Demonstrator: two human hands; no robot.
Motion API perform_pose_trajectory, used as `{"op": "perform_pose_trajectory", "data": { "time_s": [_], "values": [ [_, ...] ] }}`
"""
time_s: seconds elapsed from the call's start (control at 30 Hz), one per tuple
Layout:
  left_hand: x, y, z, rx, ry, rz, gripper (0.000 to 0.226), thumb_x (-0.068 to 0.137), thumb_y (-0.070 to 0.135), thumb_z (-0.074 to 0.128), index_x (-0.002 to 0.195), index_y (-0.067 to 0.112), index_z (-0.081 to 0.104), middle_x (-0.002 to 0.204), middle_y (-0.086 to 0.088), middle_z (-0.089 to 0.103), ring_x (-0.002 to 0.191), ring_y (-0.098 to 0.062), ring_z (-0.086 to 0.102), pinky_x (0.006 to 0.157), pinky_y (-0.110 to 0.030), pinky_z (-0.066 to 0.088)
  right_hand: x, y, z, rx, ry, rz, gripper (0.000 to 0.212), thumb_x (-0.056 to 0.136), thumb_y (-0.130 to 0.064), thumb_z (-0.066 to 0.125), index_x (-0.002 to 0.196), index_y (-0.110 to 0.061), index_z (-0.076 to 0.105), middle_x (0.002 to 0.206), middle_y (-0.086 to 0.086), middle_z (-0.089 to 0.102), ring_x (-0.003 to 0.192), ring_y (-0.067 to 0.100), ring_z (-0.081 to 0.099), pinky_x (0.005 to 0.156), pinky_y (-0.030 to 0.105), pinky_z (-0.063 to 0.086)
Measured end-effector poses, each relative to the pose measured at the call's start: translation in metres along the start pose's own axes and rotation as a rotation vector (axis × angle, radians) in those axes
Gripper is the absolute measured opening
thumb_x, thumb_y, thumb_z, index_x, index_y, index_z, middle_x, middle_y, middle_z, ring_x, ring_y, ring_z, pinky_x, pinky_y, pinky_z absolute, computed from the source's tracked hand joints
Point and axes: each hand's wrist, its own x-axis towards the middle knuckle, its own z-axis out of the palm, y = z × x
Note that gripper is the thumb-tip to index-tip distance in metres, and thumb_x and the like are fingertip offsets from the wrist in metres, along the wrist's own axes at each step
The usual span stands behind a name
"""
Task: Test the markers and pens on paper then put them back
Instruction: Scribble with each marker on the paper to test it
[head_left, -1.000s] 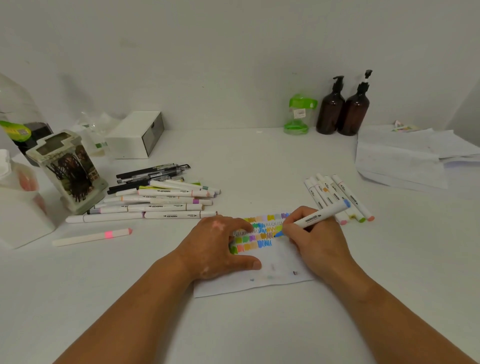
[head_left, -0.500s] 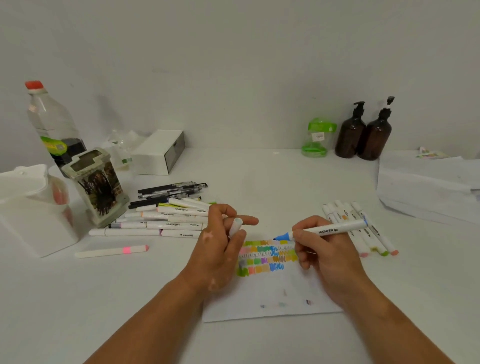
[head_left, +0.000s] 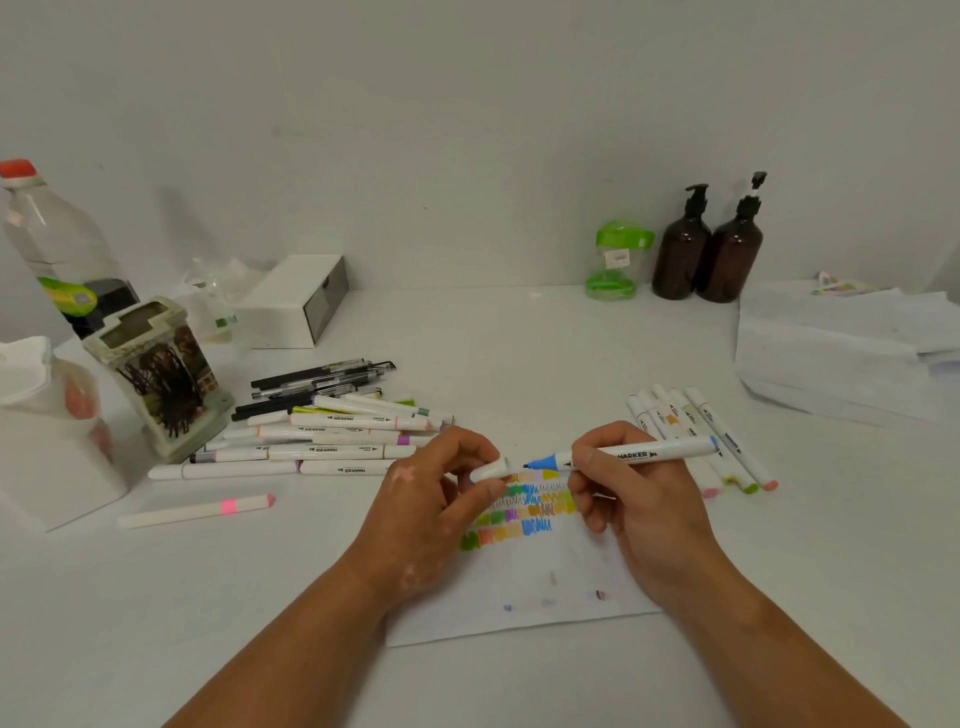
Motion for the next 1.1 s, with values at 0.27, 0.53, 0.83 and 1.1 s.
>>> {"op": "perform_pose_trajectory", "data": {
  "time_s": [0.27, 0.53, 0.83, 1.1],
  "values": [
    [-0.001, 0.004, 0.002, 0.063, -0.038, 0.061, 0.023, 0.089, 0.033, 0.071, 0.095, 0.052, 0.06, 0.092, 0.024, 0.065, 0.076, -0.018, 0.058, 0.057, -0.02, 0.05, -0.006, 0.002, 0.003, -0.11, -0.104, 0.017, 0.022, 0.077, -0.035, 0.078, 0.091, -0.019, 0.074, 0.07, 0.015, 0.067, 0.059, 0.019, 0.059, 0.047, 0.025, 0.046],
    [-0.003, 0.011, 0.002, 0.059, 0.0, 0.143, 0.025, 0.087, 0.027, 0.074, 0.092, 0.048, 0.062, 0.089, 0.022, 0.065, 0.075, -0.006, 0.058, 0.061, -0.008, 0.044, -0.005, 0.001, 0.0, -0.101, -0.14, 0.048, 0.025, 0.077, -0.036, 0.082, 0.092, -0.017, 0.076, 0.071, 0.018, 0.067, 0.057, 0.019, 0.057, 0.048, 0.026, 0.046],
    [-0.004, 0.014, 0.005, 0.065, 0.097, 0.242, 0.015, 0.078, 0.028, 0.076, 0.092, 0.023, 0.076, 0.078, 0.034, 0.061, 0.07, -0.005, 0.059, 0.062, -0.006, 0.044, -0.005, 0.001, 0.005, -0.047, -0.122, 0.045, 0.034, 0.071, -0.043, 0.088, 0.084, -0.014, 0.074, 0.071, 0.015, 0.069, 0.055, 0.017, 0.057, 0.048, 0.025, 0.045],
    [0.005, 0.002, 0.003, -0.023, 0.094, 0.088, 0.03, 0.079, 0.011, 0.081, 0.085, 0.039, 0.07, 0.086, 0.018, 0.066, 0.075, -0.007, 0.062, 0.062, -0.006, 0.044, -0.002, -0.02, -0.011, -0.051, -0.162, 0.108, 0.042, 0.077, -0.048, 0.076, 0.099, -0.012, 0.078, 0.079, 0.014, 0.07, 0.062, 0.018, 0.057, 0.05, 0.026, 0.044]
  ]
}}
